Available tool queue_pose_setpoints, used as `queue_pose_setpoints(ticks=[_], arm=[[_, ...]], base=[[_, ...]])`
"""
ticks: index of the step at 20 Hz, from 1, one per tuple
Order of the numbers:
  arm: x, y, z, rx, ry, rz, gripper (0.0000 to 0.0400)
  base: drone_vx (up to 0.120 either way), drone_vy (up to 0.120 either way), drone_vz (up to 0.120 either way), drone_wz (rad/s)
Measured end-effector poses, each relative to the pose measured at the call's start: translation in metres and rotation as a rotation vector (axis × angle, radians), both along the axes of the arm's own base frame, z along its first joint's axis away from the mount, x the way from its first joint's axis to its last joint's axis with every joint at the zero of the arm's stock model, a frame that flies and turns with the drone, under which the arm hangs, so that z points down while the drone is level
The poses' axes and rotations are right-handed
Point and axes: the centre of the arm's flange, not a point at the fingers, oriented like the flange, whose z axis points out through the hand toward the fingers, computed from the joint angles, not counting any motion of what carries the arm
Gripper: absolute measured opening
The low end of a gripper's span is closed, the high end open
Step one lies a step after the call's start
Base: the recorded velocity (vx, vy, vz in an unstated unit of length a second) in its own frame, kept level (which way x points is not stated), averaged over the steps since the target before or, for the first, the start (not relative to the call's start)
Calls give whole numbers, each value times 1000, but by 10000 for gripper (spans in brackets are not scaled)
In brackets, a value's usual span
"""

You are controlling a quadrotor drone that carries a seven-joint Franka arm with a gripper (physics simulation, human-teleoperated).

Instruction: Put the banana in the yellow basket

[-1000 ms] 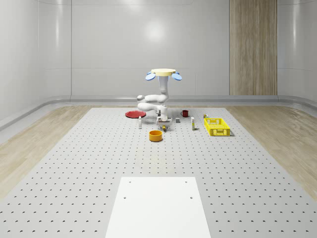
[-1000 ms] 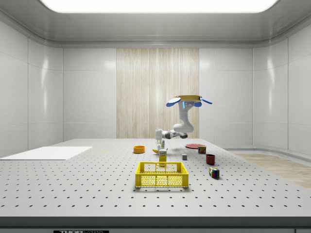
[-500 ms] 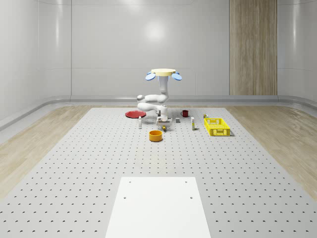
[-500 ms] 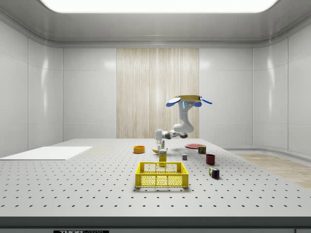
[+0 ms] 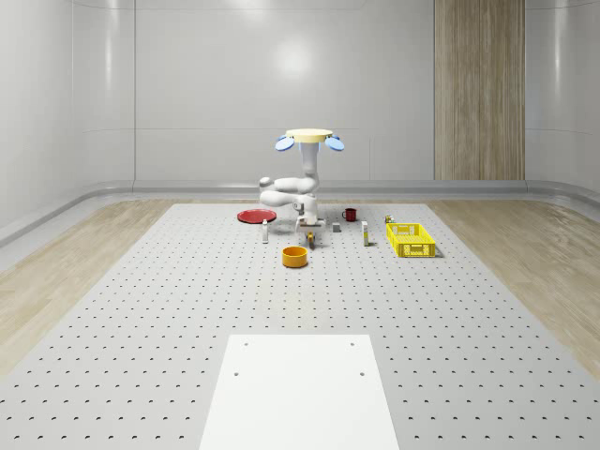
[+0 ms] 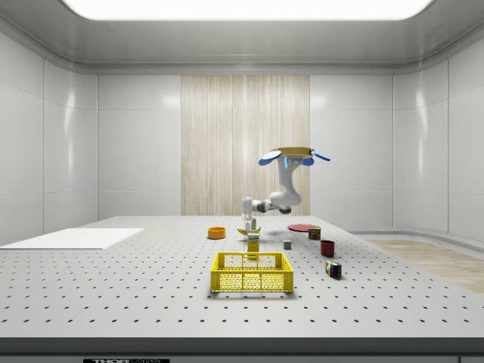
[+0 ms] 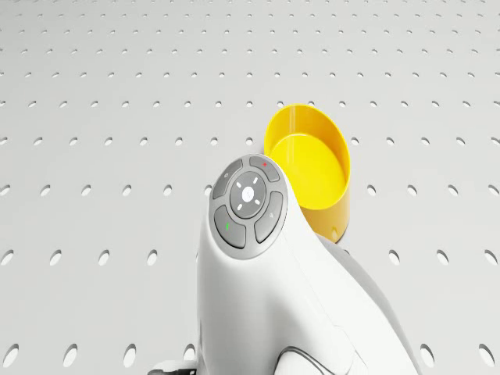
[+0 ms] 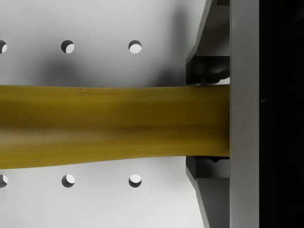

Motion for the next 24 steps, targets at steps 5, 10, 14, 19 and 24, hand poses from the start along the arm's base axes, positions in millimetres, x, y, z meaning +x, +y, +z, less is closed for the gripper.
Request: queue_pose_setpoints(ticks=[5, 10, 14, 19, 24], arm=[[0, 0, -11, 0, 0, 11, 193], [0, 0, -15, 0, 0, 14, 193], [0, 0, -16, 0, 0, 16, 193], [0, 0, -17, 0, 0, 18, 193], [0, 0, -17, 0, 0, 19, 193]], base=[[0, 64, 120, 0], [0, 120, 120, 0], [0, 120, 120, 0], [0, 120, 120, 0], [0, 120, 72, 0]])
